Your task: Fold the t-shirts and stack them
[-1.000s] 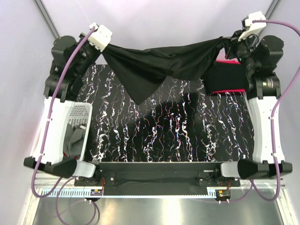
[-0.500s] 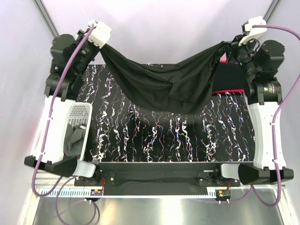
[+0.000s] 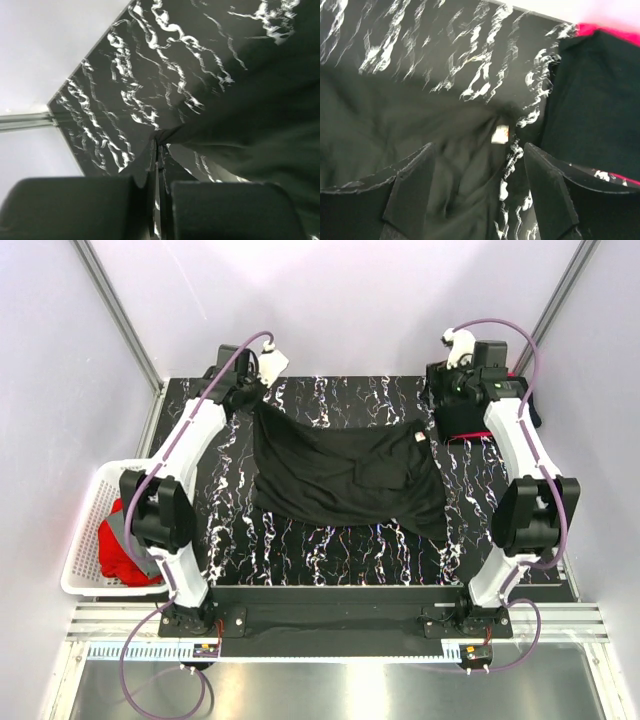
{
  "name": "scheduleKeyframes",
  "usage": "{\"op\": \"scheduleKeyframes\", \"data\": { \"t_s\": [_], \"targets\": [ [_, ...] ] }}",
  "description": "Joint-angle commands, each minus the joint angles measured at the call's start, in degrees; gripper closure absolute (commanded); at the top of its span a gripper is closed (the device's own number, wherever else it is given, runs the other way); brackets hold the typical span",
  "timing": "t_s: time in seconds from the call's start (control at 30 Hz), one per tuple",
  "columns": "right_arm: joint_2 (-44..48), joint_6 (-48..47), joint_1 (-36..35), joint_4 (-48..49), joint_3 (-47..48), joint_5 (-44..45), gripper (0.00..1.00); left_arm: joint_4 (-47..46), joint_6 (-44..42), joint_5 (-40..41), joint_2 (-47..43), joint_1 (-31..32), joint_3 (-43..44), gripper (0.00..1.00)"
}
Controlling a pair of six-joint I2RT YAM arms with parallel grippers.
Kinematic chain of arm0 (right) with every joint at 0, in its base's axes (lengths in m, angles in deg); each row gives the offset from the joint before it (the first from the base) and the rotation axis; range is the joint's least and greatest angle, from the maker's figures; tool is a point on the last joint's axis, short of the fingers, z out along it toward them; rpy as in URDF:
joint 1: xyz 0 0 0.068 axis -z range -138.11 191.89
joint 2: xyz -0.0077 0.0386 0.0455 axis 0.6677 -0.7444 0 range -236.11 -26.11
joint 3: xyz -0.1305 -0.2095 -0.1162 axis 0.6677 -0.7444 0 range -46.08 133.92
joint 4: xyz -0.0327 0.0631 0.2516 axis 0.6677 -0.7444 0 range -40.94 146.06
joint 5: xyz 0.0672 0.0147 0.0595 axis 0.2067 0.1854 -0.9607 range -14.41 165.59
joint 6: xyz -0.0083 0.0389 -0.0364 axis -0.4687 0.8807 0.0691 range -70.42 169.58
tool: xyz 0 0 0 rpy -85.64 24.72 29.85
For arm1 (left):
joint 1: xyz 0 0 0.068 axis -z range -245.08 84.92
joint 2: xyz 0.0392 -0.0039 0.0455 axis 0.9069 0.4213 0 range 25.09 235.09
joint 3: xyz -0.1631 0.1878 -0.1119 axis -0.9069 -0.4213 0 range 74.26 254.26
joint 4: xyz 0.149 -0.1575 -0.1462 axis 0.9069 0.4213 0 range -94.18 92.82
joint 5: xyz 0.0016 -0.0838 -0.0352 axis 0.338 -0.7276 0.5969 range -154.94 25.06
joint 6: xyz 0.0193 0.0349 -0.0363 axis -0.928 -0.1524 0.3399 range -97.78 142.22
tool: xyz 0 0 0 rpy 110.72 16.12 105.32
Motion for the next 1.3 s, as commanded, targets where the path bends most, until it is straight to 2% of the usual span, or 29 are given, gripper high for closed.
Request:
{"op": "scheduleKeyframes", "data": {
  "t_s": [0.0, 0.07, 0.1, 0.17, 0.3, 0.37, 0.47, 0.67, 1.27],
  "targets": [
    [9.34, -14.61, -0.21, -2.7, 1.17, -11.59, 0.25, -2.98, 2.59, -3.83, -5.98, 0.09, 3.33, 1.0],
    [10.32, -21.42, -0.91, -11.8, -2.79, -17.65, 0.32, -1.84, 1.53, -4.53, -6.07, 0.96, 1.5, 1.0],
    [10.42, -27.11, -1.96, -15.25, -5.06, -19.08, 0.35, -1.66, 0.92, -4.62, -6.25, 1.23, 0.53, 1.0],
    [10.68, -32.42, -3.19, -21.41, -8.14, -20.41, 0.4, -1.66, 1.09, -5.15, -6.16, 1.76, -1.32, 1.0],
    [10.43, -42.45, -7.76, -21.88, -18.77, -18.83, 0.46, -1.13, 1.79, -5.68, -5.72, 2.72, -2.21, 1.0],
    [8.67, -44.73, -9.7, -21.71, -20.02, -18.57, 0.49, -1.04, 1.62, -5.68, -5.55, 3.34, -2.12, 1.0],
    [4.01, -46.59, -11.28, -19.96, -20.2, -17.34, 0.54, -0.6, 1.18, -5.76, -5.46, 3.69, -2.12, 1.0],
    [-1.53, -48.26, -12.08, -15.99, -18.45, -13.83, 0.57, -0.25, 1.44, -5.68, -5.55, 3.78, -3.08, 1.0],
    [-10.32, -47.12, -12.34, -15.29, -13.52, -10.74, 0.57, -0.34, 2.14, -5.5, -5.81, 3.87, -4.4, 1.0]
  ]
}}
